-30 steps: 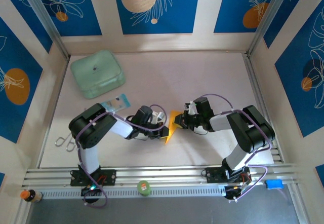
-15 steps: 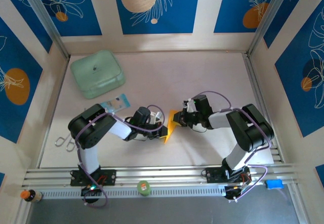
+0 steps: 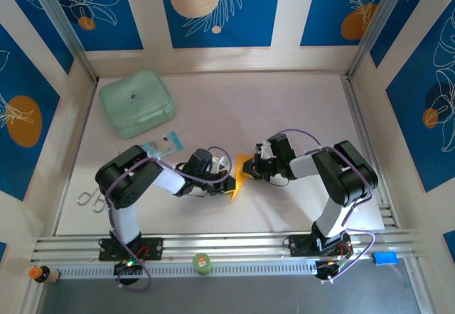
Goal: Fold a paper plane with a square sheet of paper (pick it up from the middle)
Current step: Fold the wing for the fifth time at the center of the table.
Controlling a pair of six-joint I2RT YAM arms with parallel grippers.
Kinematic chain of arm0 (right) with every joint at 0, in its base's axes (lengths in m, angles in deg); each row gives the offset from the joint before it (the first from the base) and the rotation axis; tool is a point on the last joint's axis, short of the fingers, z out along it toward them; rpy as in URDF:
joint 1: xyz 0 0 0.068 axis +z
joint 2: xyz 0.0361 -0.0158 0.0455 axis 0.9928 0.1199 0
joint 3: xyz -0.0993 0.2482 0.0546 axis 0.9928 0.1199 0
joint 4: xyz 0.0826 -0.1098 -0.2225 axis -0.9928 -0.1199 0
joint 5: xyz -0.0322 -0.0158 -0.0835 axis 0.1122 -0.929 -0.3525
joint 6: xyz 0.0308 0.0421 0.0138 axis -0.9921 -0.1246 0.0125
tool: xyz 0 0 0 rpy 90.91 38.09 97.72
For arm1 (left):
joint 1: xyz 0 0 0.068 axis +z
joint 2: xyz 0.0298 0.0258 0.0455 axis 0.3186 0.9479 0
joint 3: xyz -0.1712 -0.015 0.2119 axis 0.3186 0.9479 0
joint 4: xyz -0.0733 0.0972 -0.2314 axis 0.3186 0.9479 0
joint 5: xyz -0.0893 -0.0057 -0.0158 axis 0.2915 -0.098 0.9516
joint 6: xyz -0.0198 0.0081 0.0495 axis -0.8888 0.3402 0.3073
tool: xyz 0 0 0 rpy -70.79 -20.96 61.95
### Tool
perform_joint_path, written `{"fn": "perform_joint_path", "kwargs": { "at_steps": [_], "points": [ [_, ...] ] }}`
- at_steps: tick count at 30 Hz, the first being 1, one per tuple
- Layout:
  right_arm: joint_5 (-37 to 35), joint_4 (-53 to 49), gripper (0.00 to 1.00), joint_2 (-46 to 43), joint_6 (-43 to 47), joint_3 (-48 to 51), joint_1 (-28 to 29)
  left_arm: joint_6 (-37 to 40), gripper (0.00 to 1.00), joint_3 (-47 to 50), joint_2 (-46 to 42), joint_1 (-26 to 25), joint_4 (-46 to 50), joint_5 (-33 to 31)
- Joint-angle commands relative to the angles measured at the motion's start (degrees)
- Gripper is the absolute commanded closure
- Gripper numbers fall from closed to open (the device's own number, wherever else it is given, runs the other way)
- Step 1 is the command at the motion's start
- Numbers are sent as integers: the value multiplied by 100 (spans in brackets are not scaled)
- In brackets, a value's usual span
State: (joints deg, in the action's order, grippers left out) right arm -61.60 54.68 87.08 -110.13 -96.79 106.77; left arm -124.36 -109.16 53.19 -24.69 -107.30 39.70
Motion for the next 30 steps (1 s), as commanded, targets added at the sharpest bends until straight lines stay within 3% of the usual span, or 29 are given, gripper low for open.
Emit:
{"fn": "perform_joint_path", "kwargs": {
  "at_steps": [1,8,13,20,25,30],
  "points": [
    [-247,-399,90,180,101,-35,33,109,100,130,183,231,981,-713],
    [-466,-1055,91,396,165,-325,127,280,88,103,12,232,1123,-598],
    [-557,-1175,91,508,77,-383,175,508,86,88,-247,205,1372,-317],
    [-627,-1293,91,565,51,-433,244,897,86,-21,-417,145,1912,-32],
    [-697,-1305,91,614,3,-436,297,1089,100,-73,-374,144,2152,142],
    [-801,-1370,91,645,-47,-418,326,1196,100,-64,-356,126,2303,233]
  ]
}}
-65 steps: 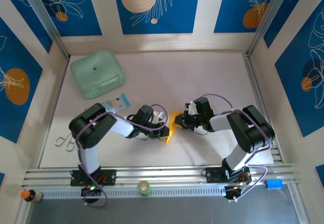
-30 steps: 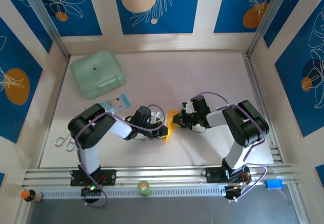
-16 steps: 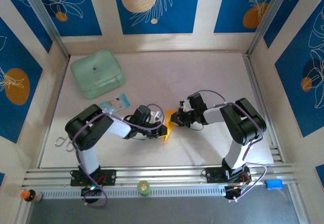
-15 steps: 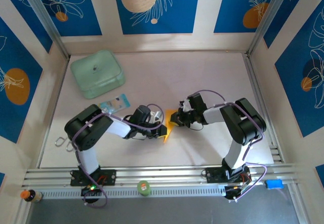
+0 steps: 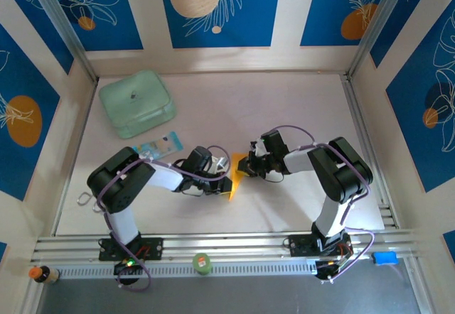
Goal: Fold a paper plane with a square sheet of paper (pick it up from the middle)
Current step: Fold the wing for the fifth time at the center of the table.
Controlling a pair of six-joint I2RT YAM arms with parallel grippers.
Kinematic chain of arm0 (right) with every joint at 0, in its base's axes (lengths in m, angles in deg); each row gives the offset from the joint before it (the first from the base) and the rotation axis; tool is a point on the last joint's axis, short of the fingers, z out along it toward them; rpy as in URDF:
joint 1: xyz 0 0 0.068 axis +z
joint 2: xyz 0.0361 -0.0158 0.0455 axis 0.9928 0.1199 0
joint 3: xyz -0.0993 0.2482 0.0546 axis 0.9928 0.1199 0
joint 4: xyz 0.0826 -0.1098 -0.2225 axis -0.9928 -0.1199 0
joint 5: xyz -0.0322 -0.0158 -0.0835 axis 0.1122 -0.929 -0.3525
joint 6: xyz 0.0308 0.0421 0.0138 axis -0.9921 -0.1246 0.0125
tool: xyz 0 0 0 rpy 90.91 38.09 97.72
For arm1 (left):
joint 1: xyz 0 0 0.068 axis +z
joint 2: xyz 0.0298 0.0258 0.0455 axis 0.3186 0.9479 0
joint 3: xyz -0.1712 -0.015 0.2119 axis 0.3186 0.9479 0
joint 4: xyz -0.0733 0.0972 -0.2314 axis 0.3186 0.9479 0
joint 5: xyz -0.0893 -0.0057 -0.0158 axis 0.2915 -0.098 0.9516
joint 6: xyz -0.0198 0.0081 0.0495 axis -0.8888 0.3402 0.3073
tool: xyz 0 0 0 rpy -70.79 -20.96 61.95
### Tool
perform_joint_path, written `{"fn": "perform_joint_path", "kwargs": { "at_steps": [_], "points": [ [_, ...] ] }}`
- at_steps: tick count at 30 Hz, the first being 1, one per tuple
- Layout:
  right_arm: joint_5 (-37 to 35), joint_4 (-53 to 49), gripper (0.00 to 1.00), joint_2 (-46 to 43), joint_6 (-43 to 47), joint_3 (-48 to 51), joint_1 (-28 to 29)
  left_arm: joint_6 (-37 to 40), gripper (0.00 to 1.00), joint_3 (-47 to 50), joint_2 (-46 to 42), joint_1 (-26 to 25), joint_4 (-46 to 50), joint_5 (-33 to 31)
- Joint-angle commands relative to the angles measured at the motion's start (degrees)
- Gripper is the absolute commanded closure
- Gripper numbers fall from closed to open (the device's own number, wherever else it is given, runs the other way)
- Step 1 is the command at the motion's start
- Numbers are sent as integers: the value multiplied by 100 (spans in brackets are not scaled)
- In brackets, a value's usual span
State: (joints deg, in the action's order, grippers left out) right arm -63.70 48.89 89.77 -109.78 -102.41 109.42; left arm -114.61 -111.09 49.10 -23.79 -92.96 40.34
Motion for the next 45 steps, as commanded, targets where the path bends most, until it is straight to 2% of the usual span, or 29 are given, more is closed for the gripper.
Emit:
{"fn": "perform_joint_path", "kwargs": {
  "at_steps": [1,8,16,17,22,23,25,26,28,31,36,37,38,41,43,45],
  "points": [
    [-616,-810,91,376,-96,152,68,261,96,115,45,36,947,198],
    [-690,-812,92,385,-132,211,74,624,90,116,-165,1,1629,-14],
    [-792,-840,92,393,-209,238,94,626,94,204,-140,-51,1604,105],
    [-802,-846,92,393,-218,238,107,633,100,207,-148,-63,1604,103],
    [-858,-870,92,402,-244,240,129,746,100,190,-163,-83,1879,-28],
    [-866,-875,92,402,-241,237,129,759,100,191,-175,-87,1902,-24],
    [-875,-881,92,393,-249,235,129,758,89,207,-214,-87,1933,-50],
    [-882,-881,92,393,-251,245,129,768,88,216,-240,-87,1953,-63],
    [-883,-886,92,393,-254,243,135,801,90,217,-278,-83,2018,-90],
    [-882,-891,92,392,-259,245,138,798,100,251,-316,-87,2035,-124],
    [-906,-919,92,393,-261,234,134,779,100,291,-350,-89,2027,-118],
    [-910,-914,92,393,-272,239,138,779,99,289,-364,-89,2043,-125],
    [-914,-917,92,393,-266,235,138,787,93,288,-381,-81,2080,-138],
    [-917,-915,92,383,-275,247,146,762,90,354,-454,-90,2097,-157],
    [-918,-919,92,384,-281,247,147,735,98,391,-482,-94,2113,-187],
    [-918,-915,92,385,-279,245,147,717,100,425,-508,-111,2132,-211]
  ]
}}
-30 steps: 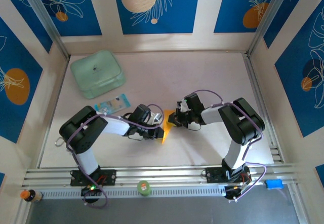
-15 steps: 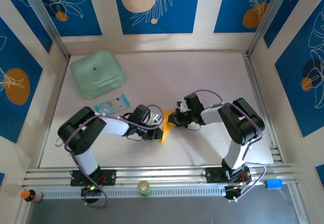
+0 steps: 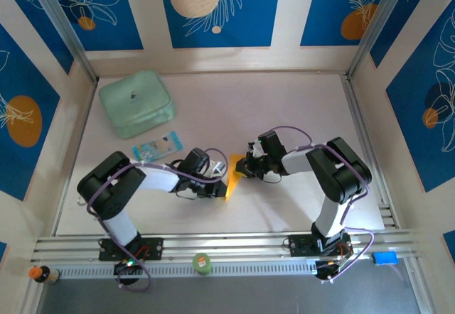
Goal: Fold a paper plane with a square sheet of paper (pick it up from the middle)
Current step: Fold the wing for the fifth time at the center of the table.
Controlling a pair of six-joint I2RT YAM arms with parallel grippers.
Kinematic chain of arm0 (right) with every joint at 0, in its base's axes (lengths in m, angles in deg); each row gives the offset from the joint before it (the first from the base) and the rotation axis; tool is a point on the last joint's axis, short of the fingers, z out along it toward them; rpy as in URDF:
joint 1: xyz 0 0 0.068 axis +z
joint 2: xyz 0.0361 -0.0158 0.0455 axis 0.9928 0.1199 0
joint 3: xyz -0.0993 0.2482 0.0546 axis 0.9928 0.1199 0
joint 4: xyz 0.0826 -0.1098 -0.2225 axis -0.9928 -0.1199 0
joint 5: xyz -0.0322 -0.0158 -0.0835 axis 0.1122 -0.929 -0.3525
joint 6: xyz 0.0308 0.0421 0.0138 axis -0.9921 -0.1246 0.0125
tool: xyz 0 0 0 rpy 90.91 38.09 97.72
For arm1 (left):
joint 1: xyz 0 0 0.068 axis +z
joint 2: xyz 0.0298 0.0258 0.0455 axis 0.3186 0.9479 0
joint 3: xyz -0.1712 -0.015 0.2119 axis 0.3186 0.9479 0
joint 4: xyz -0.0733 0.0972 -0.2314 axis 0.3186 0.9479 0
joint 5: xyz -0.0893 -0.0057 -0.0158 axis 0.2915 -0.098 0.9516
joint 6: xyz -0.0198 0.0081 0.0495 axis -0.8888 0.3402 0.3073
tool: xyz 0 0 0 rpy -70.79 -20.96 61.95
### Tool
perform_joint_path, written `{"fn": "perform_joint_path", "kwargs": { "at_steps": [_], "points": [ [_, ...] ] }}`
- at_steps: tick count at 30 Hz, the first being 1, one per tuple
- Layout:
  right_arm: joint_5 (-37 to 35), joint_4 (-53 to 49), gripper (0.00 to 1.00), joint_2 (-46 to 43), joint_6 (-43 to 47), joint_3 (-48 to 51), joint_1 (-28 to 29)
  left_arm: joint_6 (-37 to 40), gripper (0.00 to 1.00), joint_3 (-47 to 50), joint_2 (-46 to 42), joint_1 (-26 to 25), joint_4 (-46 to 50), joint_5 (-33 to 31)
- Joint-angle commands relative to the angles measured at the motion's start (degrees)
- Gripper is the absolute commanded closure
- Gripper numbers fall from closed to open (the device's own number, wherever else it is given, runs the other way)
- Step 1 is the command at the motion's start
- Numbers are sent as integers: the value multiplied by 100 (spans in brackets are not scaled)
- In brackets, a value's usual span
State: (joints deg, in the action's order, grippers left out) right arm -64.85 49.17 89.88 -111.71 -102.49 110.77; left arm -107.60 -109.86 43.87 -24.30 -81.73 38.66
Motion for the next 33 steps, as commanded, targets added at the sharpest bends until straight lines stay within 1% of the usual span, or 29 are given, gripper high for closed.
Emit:
{"fn": "perform_joint_path", "kwargs": {
  "at_steps": [1,3,4,5,8,9,10,12,13,15,18,21,25,27,29,33],
  "points": [
    [-812,-935,92,374,-99,249,11,2,100,307,-3,-59,1006,-54],
    [-812,-935,92,373,-99,254,20,6,100,321,-5,-72,1000,-47],
    [-805,-935,92,382,-98,256,20,-1,93,320,11,-77,1002,-39],
    [-801,-934,92,382,-99,251,20,6,90,312,5,-77,1029,-45],
    [-812,-939,92,382,-99,259,20,6,88,318,-13,-95,1062,-64],
    [-804,-935,92,382,-95,257,20,-10,88,338,-17,-106,1045,-63],
    [-806,-931,92,376,-98,256,20,-25,90,357,-28,-110,1033,-63],
    [-812,-933,92,385,-100,251,20,-20,98,369,-31,-118,1055,-91],
    [-802,-929,92,382,-95,255,20,-20,100,376,-38,-123,1078,-119],
    [-804,-926,92,381,-96,265,20,-21,100,388,-57,-127,1121,-162],
    [-812,-927,92,382,-99,266,20,-21,93,380,-87,-140,1207,-216],
    [-812,-911,92,382,-115,275,20,5,90,368,-127,-158,1337,-306],
    [-803,-906,92,391,-108,274,21,13,95,375,-158,-177,1467,-399],
    [-794,-903,92,391,-101,267,20,14,95,371,-174,-186,1511,-432],
    [-795,-901,92,391,-105,259,19,23,93,362,-197,-195,1578,-471],
    [-782,-899,92,400,-103,261,20,39,97,359,-189,-202,1648,-494]
  ]
}}
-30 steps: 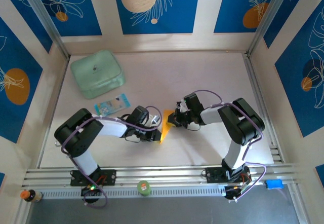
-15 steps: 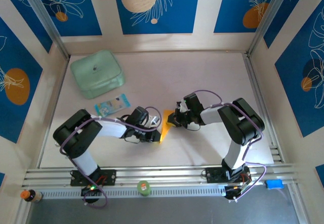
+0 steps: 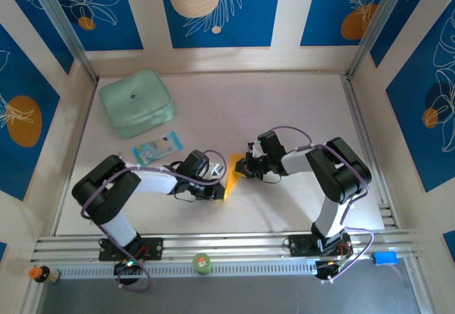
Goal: Fold a paper plane with a square sheet of paper (pick it up from the middle)
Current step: Fold the wing for the fifth time at the center of the table.
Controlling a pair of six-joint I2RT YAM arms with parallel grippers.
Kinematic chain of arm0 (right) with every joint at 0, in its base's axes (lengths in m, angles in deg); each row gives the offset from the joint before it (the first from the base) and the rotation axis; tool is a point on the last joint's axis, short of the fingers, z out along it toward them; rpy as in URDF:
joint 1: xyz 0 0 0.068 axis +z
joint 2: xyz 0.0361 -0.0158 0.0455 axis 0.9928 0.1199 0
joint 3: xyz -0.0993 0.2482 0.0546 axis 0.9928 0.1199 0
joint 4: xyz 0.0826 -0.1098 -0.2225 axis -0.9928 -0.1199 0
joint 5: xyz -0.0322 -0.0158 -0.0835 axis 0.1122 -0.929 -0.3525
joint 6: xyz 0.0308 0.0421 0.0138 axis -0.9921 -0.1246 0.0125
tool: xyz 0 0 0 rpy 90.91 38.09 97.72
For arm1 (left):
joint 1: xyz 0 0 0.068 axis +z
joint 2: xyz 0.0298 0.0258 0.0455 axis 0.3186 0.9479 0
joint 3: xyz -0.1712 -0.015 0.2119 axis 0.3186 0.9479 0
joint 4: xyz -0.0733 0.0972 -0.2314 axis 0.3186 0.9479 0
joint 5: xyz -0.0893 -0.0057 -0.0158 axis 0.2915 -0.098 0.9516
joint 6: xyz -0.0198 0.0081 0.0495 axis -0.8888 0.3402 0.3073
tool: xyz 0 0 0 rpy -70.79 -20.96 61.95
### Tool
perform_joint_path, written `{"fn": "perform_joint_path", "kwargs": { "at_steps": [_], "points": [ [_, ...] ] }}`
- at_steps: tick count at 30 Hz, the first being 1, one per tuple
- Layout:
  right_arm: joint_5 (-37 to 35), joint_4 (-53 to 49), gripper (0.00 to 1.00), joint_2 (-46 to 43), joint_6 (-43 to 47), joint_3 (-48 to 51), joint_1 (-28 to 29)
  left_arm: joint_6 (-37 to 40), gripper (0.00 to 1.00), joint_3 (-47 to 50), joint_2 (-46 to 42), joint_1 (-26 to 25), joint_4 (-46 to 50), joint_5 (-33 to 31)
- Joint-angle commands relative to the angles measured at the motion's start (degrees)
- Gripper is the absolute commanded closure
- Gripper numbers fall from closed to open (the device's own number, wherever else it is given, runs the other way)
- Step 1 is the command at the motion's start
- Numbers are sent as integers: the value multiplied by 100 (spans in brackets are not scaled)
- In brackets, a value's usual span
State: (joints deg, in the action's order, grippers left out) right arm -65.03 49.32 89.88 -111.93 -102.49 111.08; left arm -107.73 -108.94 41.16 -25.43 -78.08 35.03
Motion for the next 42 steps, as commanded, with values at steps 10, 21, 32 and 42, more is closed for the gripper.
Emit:
{"fn": "perform_joint_path", "kwargs": {
  "at_steps": [10,21,32,42],
  "points": [
    [-766,-898,92,409,-103,258,-9,-38,92,433,-18,-113,1273,-183],
    [-758,-888,92,418,-101,257,-4,-103,90,530,-104,-134,1239,-180],
    [-783,-895,92,391,-129,280,16,-168,98,678,-311,-159,1280,-270],
    [-768,-894,92,349,-156,284,33,-228,98,644,-1304,-168,1586,-686]
  ]
}}
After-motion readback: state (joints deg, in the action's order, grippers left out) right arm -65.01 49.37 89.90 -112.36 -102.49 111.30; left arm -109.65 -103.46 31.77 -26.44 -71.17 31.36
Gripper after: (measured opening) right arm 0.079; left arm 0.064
